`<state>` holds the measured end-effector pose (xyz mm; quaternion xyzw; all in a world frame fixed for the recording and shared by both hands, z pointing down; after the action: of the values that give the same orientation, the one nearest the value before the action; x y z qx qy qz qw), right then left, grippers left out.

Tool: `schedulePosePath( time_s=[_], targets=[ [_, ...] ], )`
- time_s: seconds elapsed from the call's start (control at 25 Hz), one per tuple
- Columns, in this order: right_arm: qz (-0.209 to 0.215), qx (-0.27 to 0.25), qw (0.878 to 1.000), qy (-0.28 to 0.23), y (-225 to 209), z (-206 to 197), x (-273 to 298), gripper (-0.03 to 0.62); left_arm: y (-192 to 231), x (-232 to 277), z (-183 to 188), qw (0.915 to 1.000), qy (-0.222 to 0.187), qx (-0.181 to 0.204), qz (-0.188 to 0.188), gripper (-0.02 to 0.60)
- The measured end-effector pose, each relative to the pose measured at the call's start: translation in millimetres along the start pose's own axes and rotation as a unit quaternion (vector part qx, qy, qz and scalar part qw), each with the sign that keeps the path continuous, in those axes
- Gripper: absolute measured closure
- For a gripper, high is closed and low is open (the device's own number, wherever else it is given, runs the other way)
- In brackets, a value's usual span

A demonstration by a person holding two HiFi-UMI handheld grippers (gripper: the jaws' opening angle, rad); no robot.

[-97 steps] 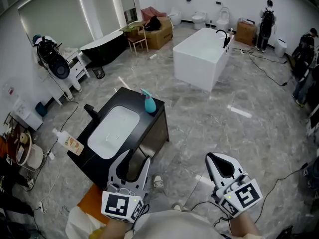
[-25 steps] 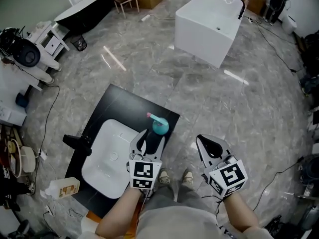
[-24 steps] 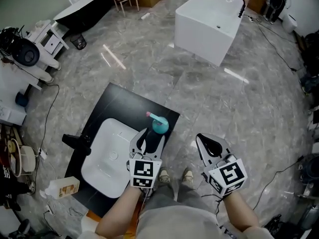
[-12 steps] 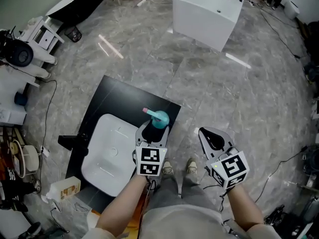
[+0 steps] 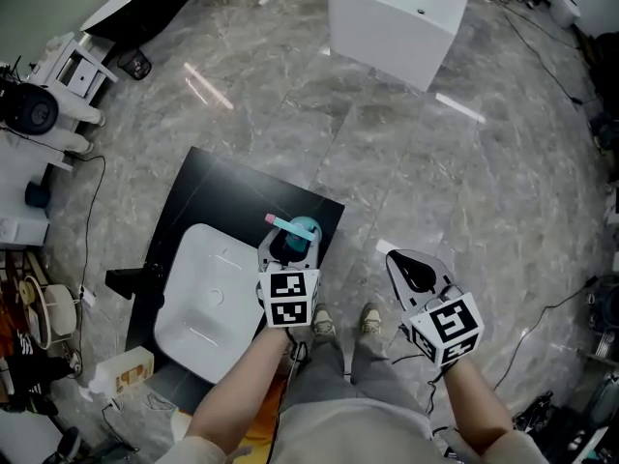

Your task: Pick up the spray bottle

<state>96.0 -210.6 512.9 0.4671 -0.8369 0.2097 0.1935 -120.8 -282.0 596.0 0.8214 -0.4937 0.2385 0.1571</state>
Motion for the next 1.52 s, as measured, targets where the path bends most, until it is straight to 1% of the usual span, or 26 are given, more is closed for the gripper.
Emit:
schedulePosePath(
  time_s=[0.08, 0.16, 0.28, 0.36, 0.6, 0.72, 0.8, 0.96, 1.12, 1.24, 1.32, 1.4, 1.52],
  targets=[
    [-0.001, 0.004, 1.0, 0.0, -2, 0, -1, 0.566, 0, 0, 3, 1.0, -0.006, 0.004, 0.005, 0.377],
    [0.004, 0.006, 1.0, -0.001, -4, 1, -2, 0.566, 0, 0, 5, 0.9999, -0.008, 0.007, 0.004, 0.39],
    [0.012, 0.005, 1.0, -0.005, -6, 7, -7, 0.566, -2, -4, 12, 0.9998, -0.004, 0.019, -0.009, 0.416],
    [0.008, -0.002, 1.0, -0.015, -8, 14, -13, 0.566, -4, -11, 20, 0.9993, -0.008, 0.033, -0.017, 0.423],
    [-0.006, -0.025, 0.998, -0.06, -14, 45, -42, 0.566, -6, -41, 52, 0.9974, -0.047, 0.054, -0.006, 0.428],
    [-0.002, -0.042, 0.996, -0.082, -11, 64, -59, 0.566, -8, -61, 76, 0.9948, -0.071, 0.073, -0.004, 0.428],
    [0.006, -0.041, 0.994, -0.098, -9, 77, -70, 0.566, -11, -75, 94, 0.9924, -0.086, 0.087, -0.009, 0.428],
    [0.037, -0.018, 0.99, -0.137, -1, 106, -97, 0.566, -23, -104, 129, 0.9856, -0.111, 0.126, -0.019, 0.428],
    [0.032, -0.052, 0.983, -0.174, 8, 134, -129, 0.566, -36, -133, 162, 0.9756, -0.146, 0.163, -0.014, 0.428],
    [0.027, -0.072, 0.976, -0.203, 15, 149, -155, 0.566, -47, -158, 182, 0.965, -0.177, 0.193, -0.006, 0.428],
    [0.025, -0.083, 0.972, -0.218, 20, 156, -173, 0.566, -53, -176, 191, 0.9609, -0.191, 0.201, -0.006, 0.428],
    [0.023, -0.093, 0.969, -0.23, 25, 162, -191, 0.566, -59, -195, 198, 0.9592, -0.2, 0.2, -0.009, 0.428],
    [0.023, -0.101, 0.963, -0.247, 33, 167, -213, 0.566, -69, -223, 209, 0.9567, -0.223, 0.186, -0.008, 0.428]
  ],
)
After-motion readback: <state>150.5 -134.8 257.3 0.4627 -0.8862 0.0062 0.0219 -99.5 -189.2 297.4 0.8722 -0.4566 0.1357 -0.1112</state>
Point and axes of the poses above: the fingertips, and each gripper's own axes: x forward along the fingers, y to its left, z out of its top, the point moved 9 cm from there along -x, backward along the fingers, and after that the axes turned 2 degrees about x, right-handed, at the moved point
